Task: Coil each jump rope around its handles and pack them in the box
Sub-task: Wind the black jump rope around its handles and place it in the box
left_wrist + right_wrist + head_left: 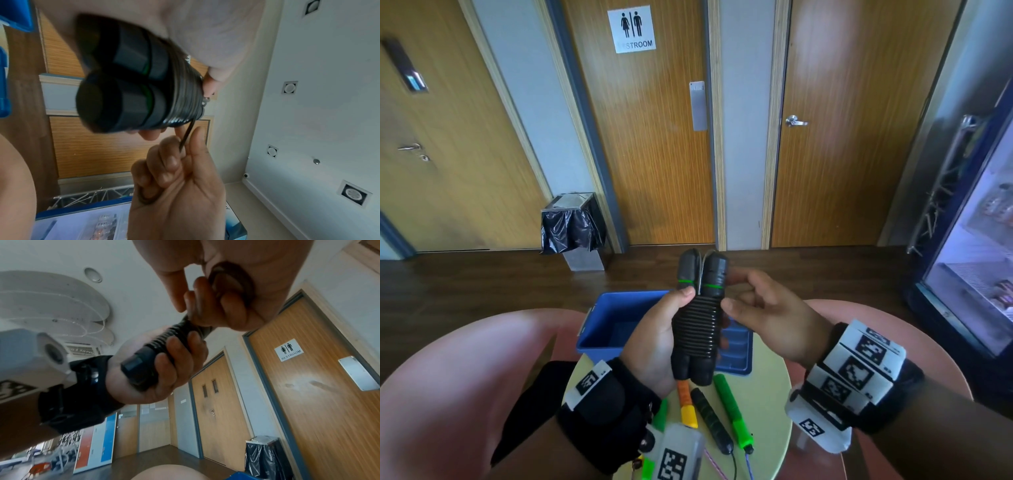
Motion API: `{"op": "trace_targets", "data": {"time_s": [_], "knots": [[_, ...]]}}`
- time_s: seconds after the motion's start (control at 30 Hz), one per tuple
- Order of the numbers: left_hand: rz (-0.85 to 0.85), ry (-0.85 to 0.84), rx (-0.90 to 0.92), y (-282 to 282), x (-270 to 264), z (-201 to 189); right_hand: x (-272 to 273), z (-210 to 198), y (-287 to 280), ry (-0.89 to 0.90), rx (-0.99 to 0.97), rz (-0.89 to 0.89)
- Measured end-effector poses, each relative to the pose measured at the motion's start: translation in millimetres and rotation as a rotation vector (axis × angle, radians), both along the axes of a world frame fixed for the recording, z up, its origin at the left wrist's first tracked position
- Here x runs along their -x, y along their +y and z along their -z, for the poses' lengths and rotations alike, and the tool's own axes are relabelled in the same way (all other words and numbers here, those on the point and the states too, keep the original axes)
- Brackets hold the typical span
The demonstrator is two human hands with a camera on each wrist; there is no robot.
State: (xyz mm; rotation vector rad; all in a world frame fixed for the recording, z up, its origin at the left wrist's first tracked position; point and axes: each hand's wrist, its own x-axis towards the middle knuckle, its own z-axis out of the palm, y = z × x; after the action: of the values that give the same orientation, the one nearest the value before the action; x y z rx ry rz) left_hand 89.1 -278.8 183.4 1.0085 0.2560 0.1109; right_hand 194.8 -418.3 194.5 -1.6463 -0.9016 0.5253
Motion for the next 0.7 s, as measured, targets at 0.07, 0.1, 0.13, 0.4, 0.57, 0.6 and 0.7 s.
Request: {"op": "trace_targets", "data": {"time_s": [0.07,0.1,0.13,0.4,0.57,0.6,0.7], "knots": [[-0.023,0.020,-0.013,2.2,-0.6,-2.1,8.0,-4.1,-0.2,-0.115,0.074,0.082],[-0.033,0.029,-0.025,3.2,-0.7,-3.0,12.5,-5.5,-0.4,-0.203,0.107,0.112],[-0.046,0.042,-0.039,4.8,-0.4,-3.7,17.9,-6.8,-0.8,-0.289,0.136,0.130],[-0.097,0.054,-0.060,22.6,9.1,-8.0,13.2,-13.1,-2.4,-0.331,0.224,0.110],[-0.080,0.102,-0.115,28.3,13.9,-6.3,14.4,-13.7,3.4,-0.670,0.385,0.082],[-0.083,0.119,-0.136,30.0,14.2,-5.9,16.4,-15.5,5.3,-0.699,0.405,0.087],[-0.094,0.132,-0.229,36.3,16.6,-5.1,20.9,-20.4,12.2,-0.824,0.479,0.115]]}}
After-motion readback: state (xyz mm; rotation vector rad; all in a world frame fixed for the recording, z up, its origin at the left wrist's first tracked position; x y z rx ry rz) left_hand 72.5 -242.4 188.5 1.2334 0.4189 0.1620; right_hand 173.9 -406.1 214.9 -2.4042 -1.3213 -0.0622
